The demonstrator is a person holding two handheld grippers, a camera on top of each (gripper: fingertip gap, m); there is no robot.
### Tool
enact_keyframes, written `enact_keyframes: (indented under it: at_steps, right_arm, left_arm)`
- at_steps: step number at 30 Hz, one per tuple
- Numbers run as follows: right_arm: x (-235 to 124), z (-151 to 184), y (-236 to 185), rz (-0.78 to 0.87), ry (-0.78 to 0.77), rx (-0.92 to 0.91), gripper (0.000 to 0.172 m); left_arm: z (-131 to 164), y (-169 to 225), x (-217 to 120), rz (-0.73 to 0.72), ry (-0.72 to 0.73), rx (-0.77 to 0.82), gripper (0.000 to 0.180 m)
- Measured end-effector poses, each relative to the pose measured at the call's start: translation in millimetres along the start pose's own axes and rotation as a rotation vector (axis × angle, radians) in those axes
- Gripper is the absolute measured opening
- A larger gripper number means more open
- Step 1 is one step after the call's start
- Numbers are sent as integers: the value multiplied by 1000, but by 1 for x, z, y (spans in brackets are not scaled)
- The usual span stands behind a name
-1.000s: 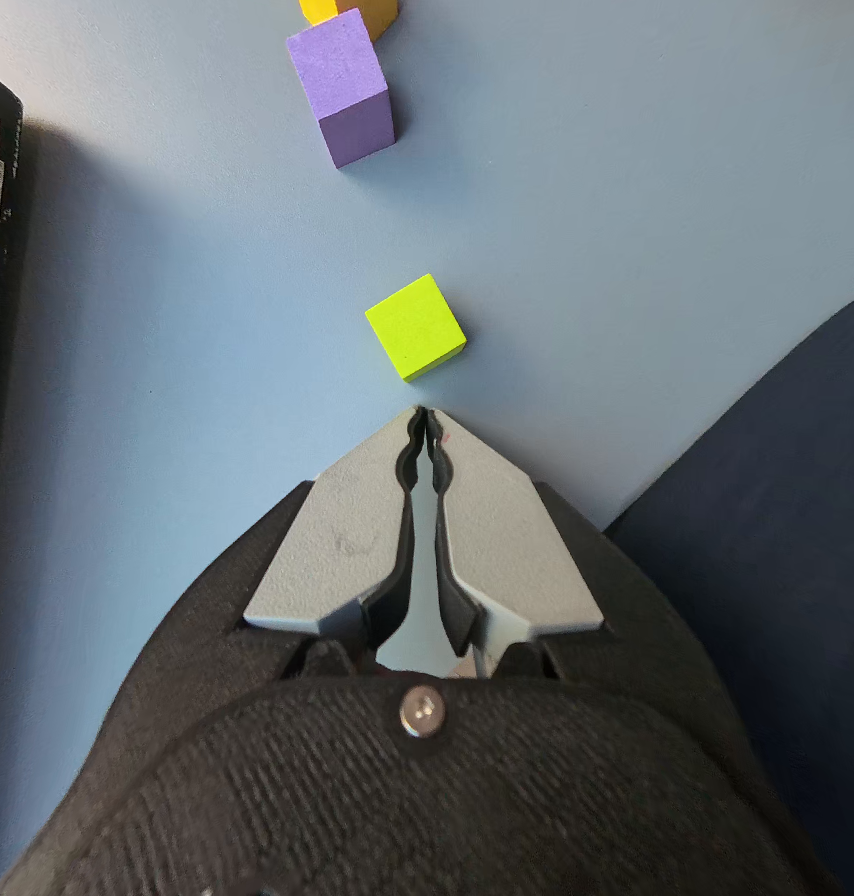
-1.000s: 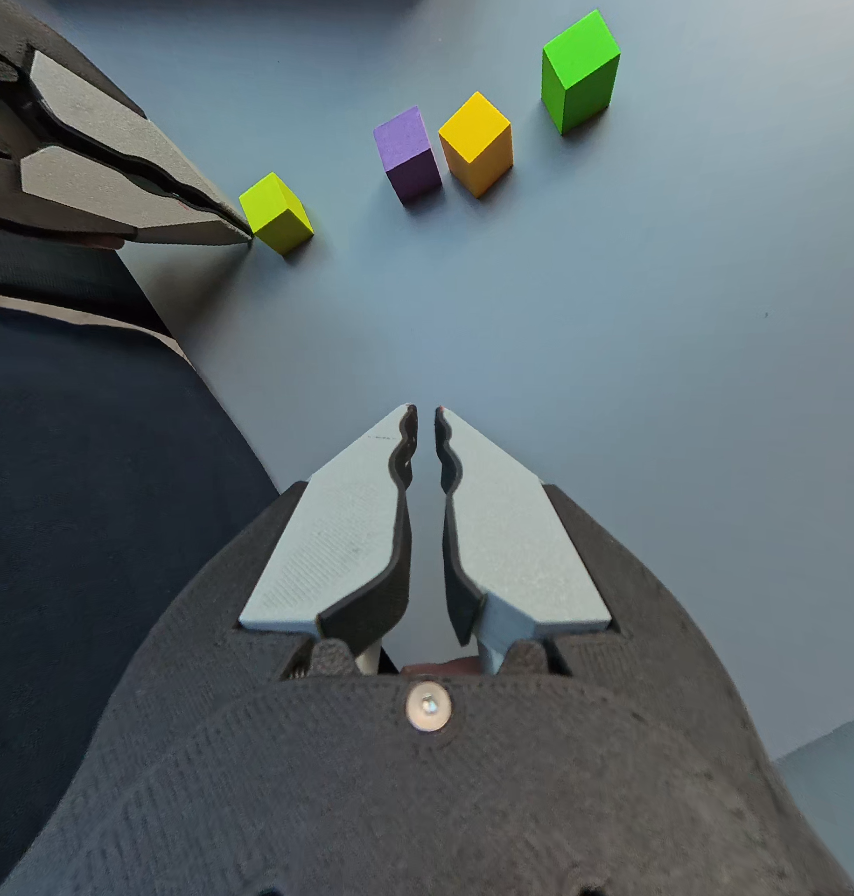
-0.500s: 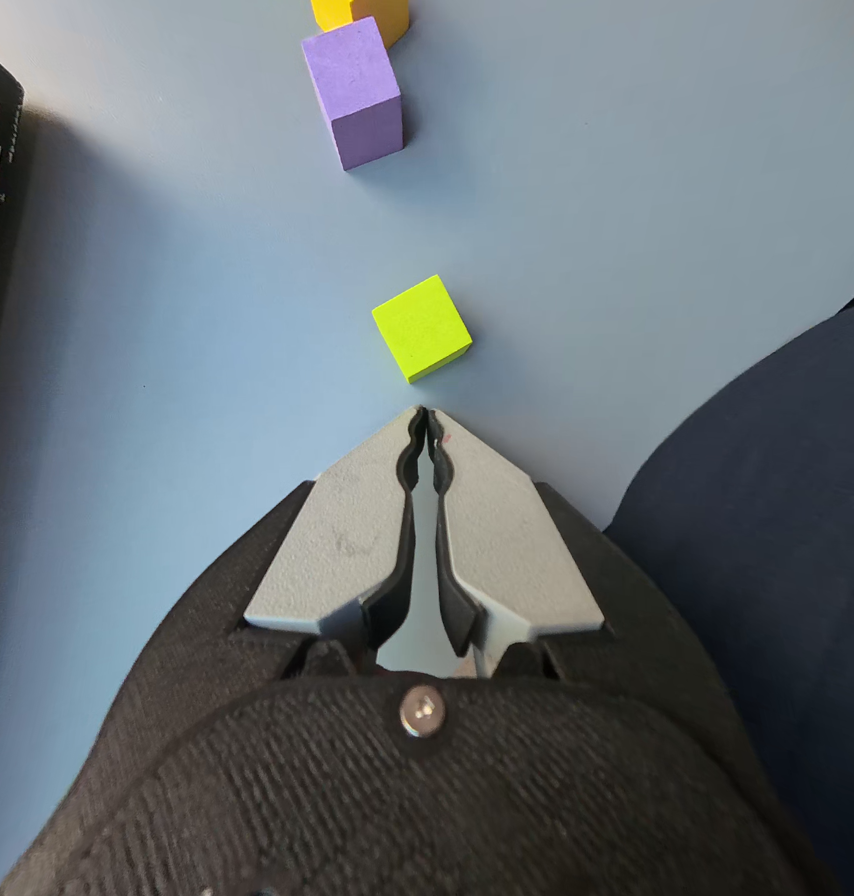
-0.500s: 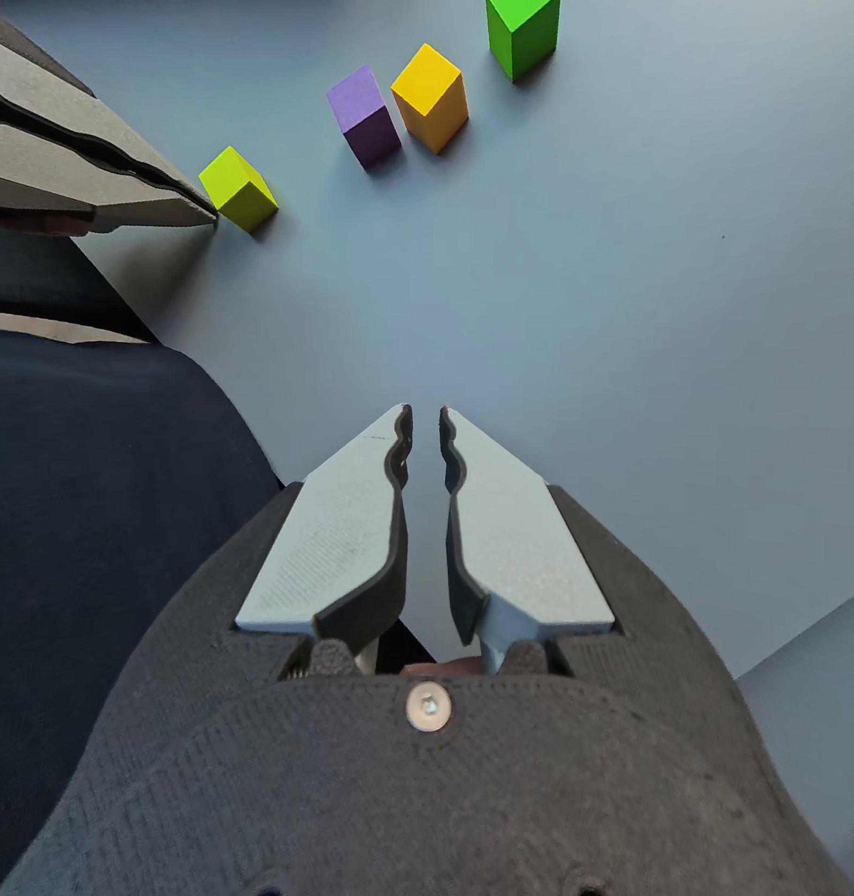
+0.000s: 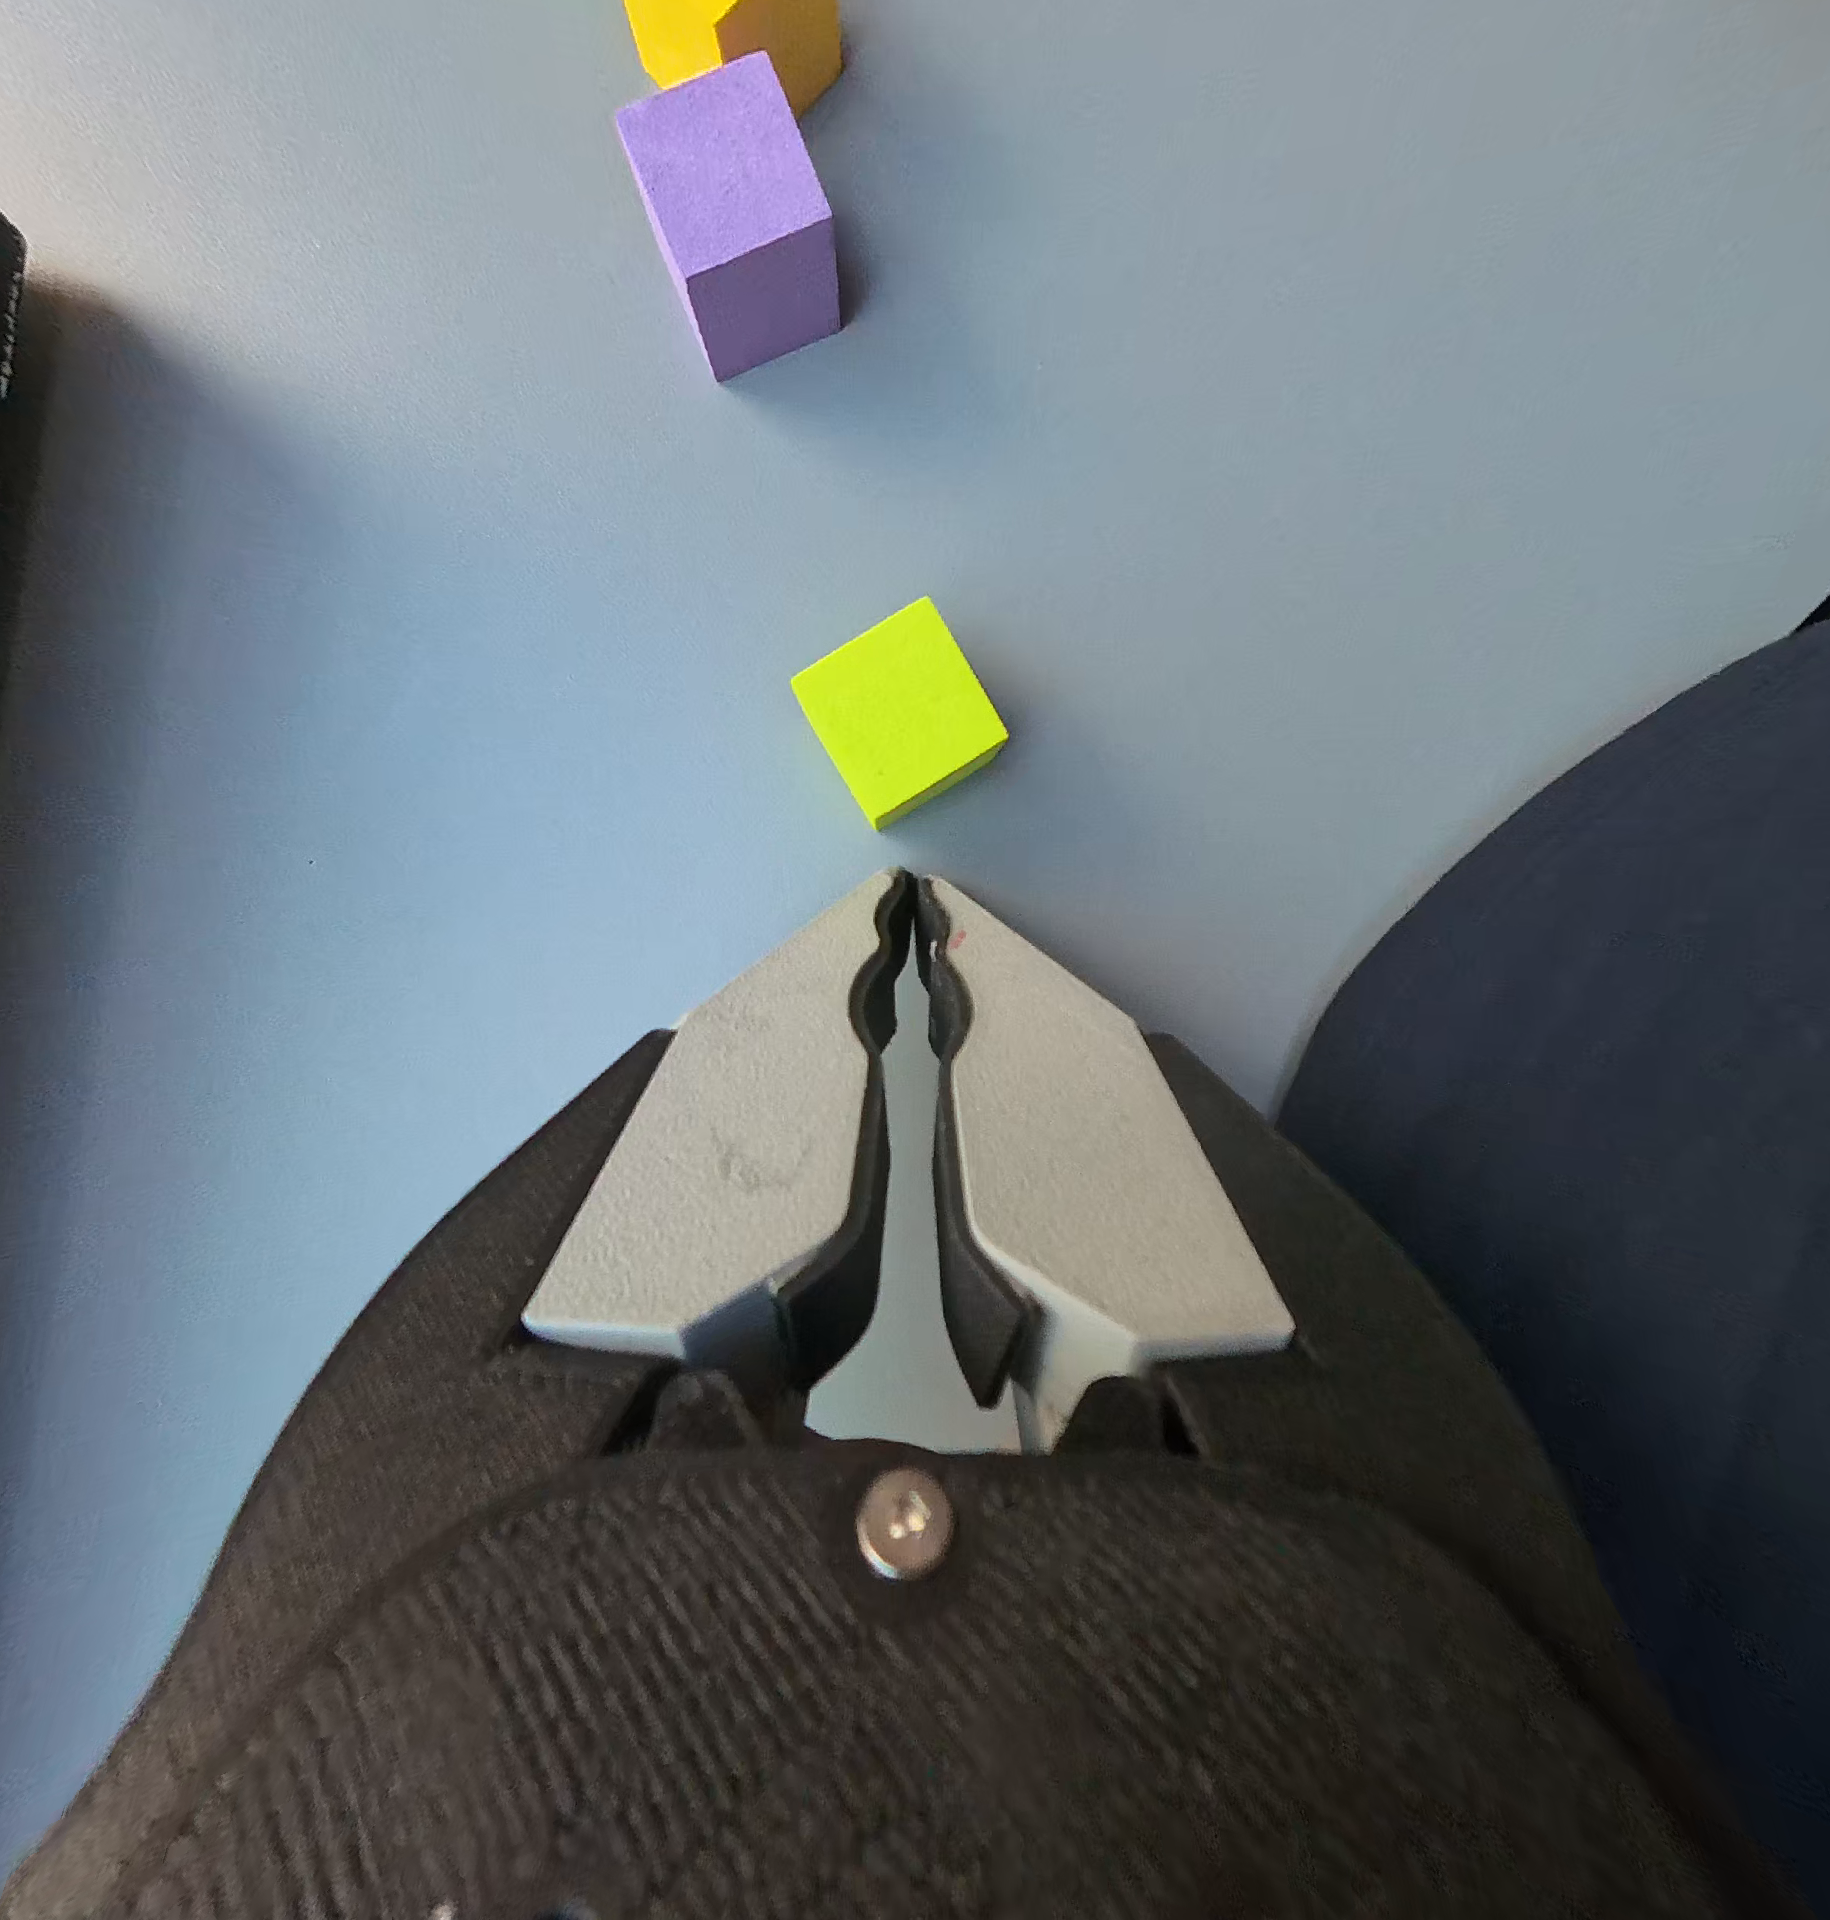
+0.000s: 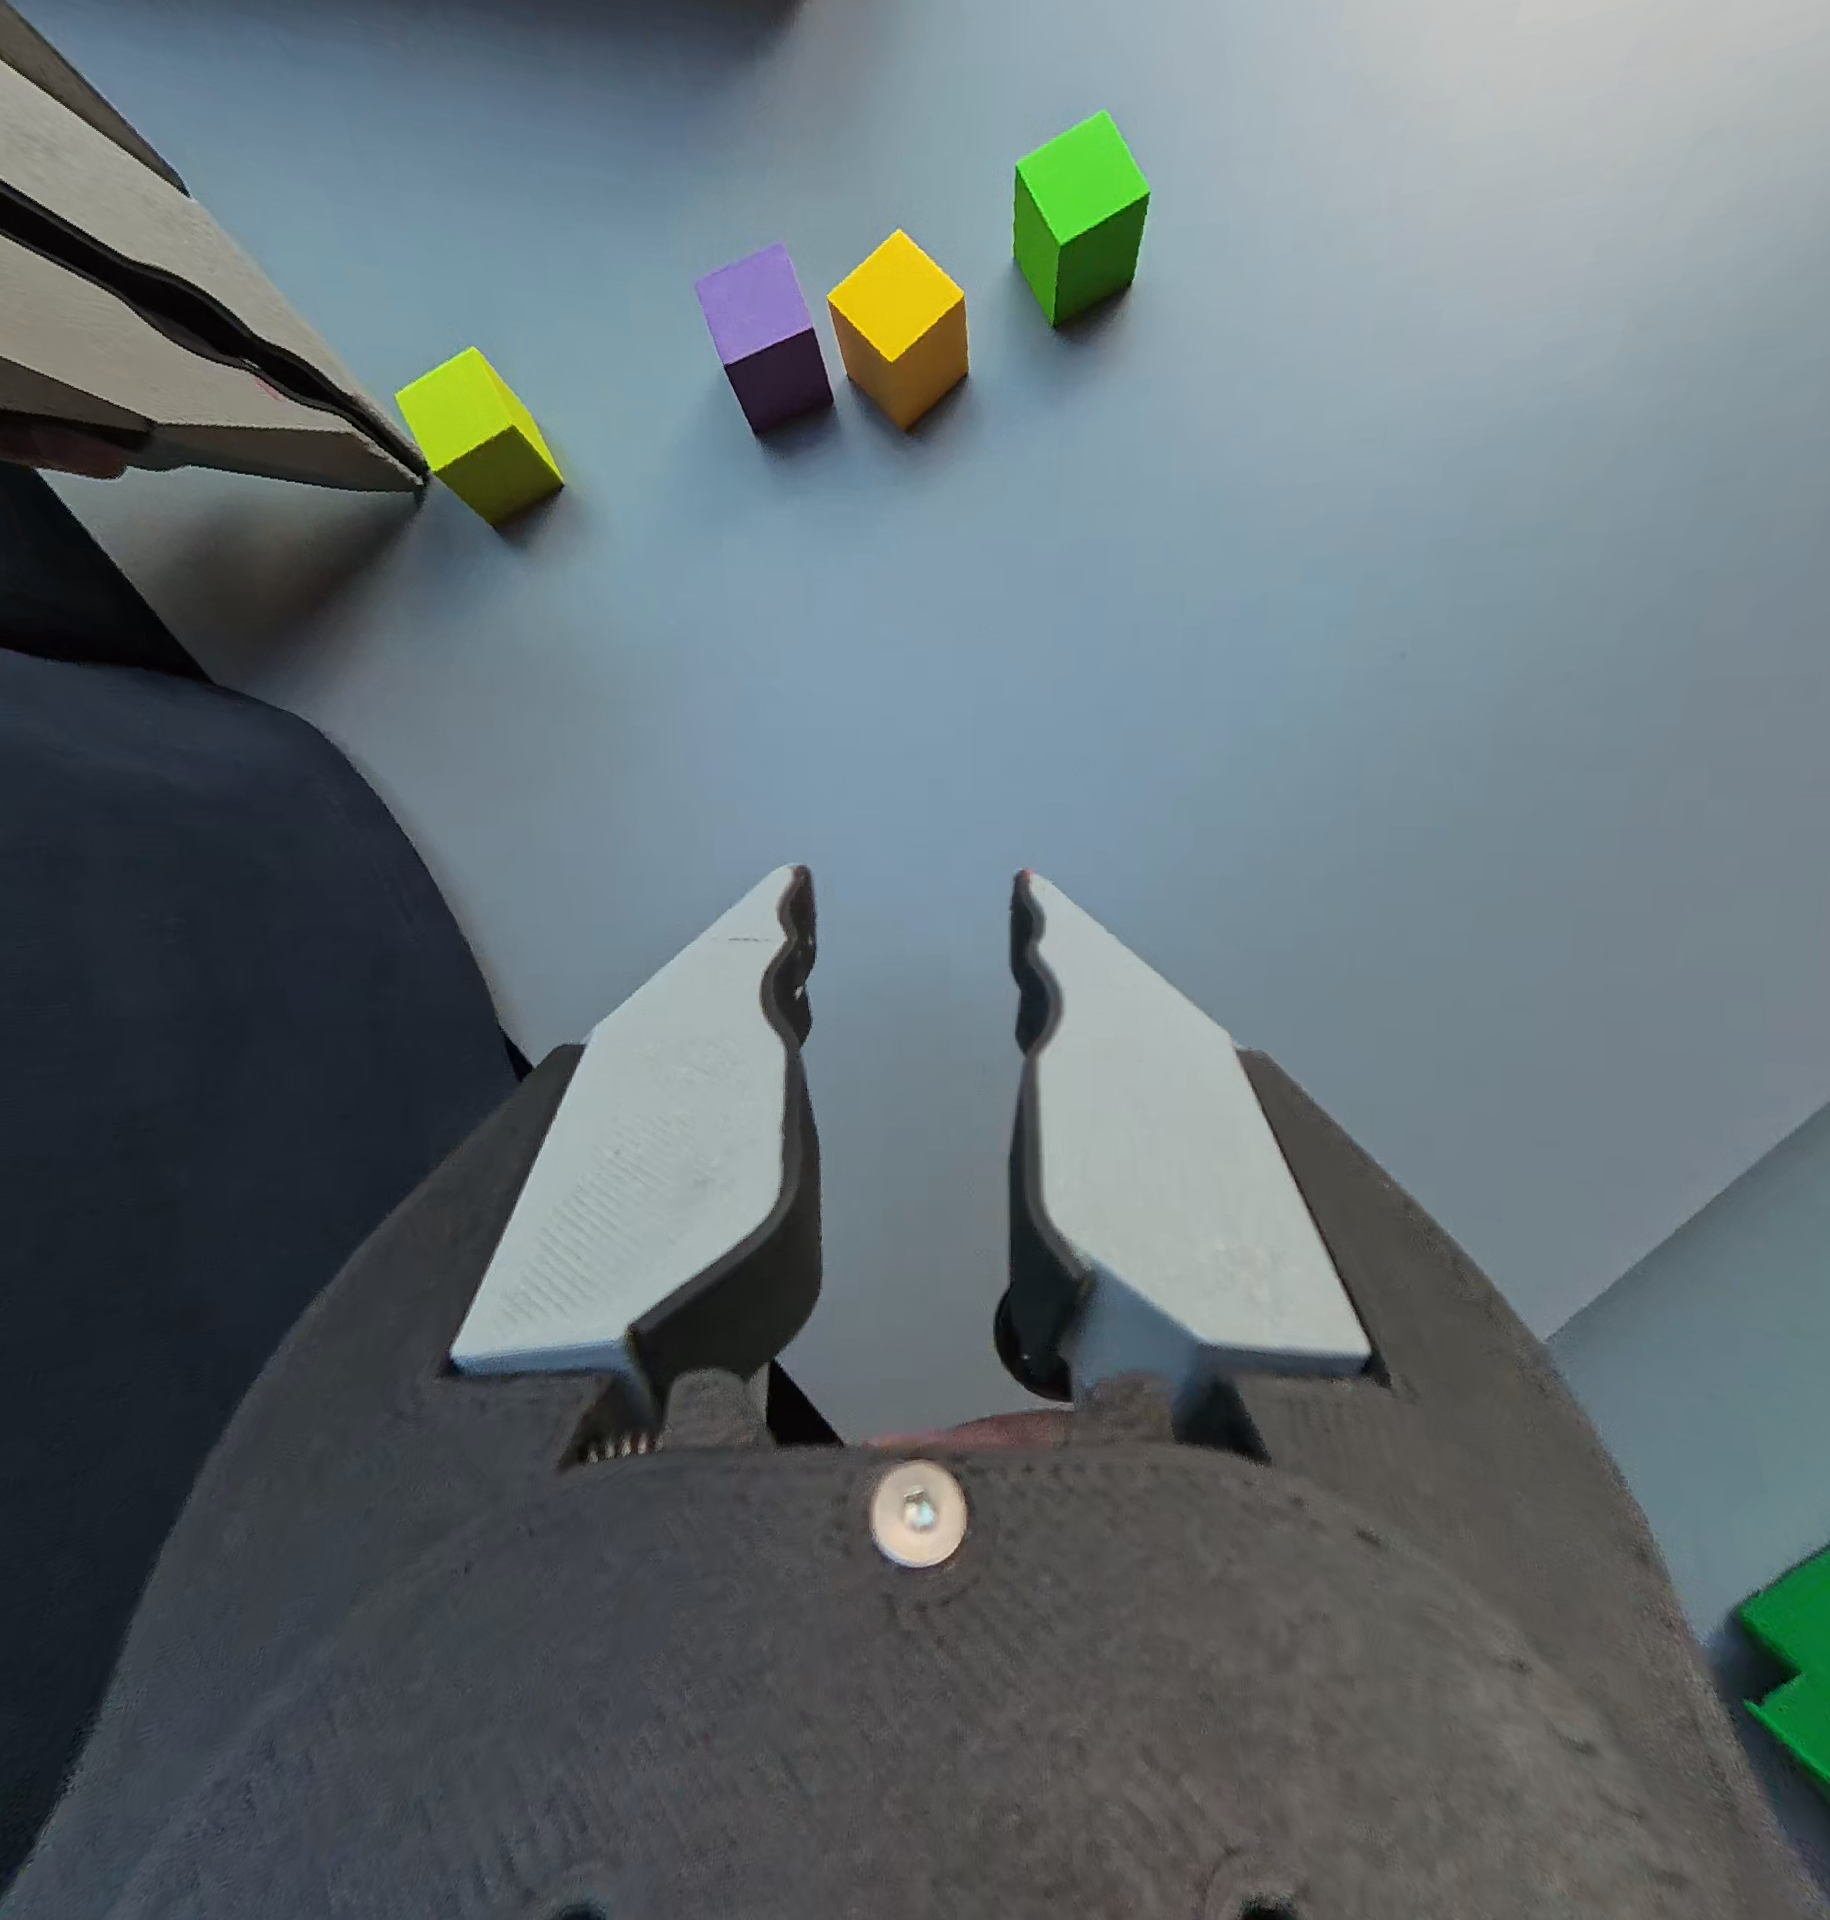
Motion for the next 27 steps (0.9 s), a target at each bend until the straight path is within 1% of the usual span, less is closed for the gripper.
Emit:
enact_keyframes:
  at_steps: [1,2,8,14,27]
  right_arm:
    - [0,-2,2,15,6,-16,44]
    - [0,-4,4,24,7,-22,45]
    - [4,-12,0,-24,28,6,42]
    - [7,-12,-7,-110,51,52,36]
    - [4,-7,-1,-121,81,106,33]
  left_arm:
    - [0,0,0,-2,0,-2,0]
    - [0,0,0,-5,0,-3,0]
    - [0,0,0,0,-8,-17,0]
    - [0,0,0,-5,-2,-41,0]
    - [-1,0,0,-8,-11,-65,0]
Point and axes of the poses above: each gripper's, where its closed fingertips meet, x out along the fingers, z out of its underside, y = z × x across the jaws, the point moved 3 cm from there along -x, back along the fingers, and after that the axes turned 4 degrees about y, right-handed, at the moved point
